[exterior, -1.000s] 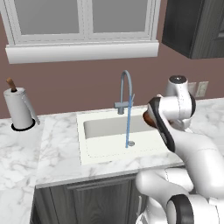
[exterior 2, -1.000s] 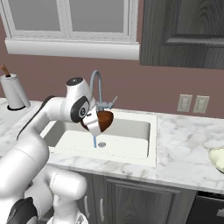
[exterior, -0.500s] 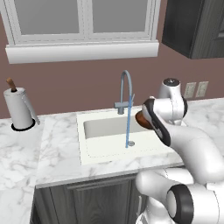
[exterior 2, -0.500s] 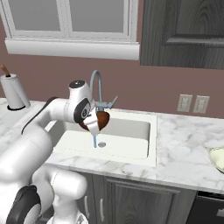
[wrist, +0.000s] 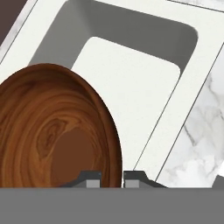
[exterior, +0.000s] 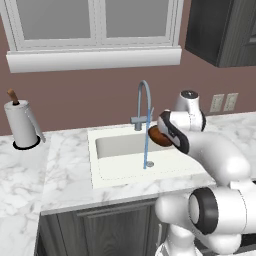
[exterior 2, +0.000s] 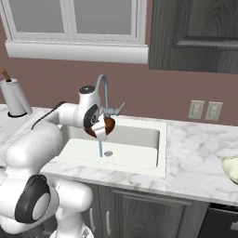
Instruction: Rinse each bowl for a few seconds and place them down in the sink or on the counter.
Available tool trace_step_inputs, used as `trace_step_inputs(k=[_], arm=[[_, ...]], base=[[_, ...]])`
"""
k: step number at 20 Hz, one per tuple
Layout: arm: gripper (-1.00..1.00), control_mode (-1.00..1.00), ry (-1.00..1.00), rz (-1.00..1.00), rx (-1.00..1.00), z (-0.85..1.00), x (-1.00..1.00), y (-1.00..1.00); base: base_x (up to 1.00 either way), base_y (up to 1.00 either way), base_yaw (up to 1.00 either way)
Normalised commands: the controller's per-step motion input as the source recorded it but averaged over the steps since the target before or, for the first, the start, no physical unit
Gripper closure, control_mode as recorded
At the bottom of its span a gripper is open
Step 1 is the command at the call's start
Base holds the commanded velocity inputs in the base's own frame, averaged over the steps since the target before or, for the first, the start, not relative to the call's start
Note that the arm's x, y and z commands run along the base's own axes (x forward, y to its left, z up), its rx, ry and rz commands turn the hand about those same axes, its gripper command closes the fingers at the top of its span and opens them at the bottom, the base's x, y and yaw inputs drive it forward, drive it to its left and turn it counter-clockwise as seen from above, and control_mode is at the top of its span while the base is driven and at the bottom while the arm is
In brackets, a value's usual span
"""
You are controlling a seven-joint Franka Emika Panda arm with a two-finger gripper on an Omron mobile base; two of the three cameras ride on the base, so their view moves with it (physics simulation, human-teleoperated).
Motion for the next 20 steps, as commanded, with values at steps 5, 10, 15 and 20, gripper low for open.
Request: trace_step_inputs(k=[5, 10, 15, 20], arm=[[1.00, -1.00, 0.03, 0.02, 0.05, -0.23, 0.48, 0.14], [1.00, -1.00, 0.03, 0.01, 0.04, -0.19, 0.50, 0.13], [1.00, -1.00, 0.01, 0.02, 0.06, -0.13, 0.51, 0.02], [1.00, -1.00, 0.00, 0.03, 0.07, -0.09, 0.37, 0.00]], base=[[0.00, 0.00, 0.00], [0.00, 0.00, 0.00], [0.00, 0.00, 0.00], [0.00, 0.00, 0.00]])
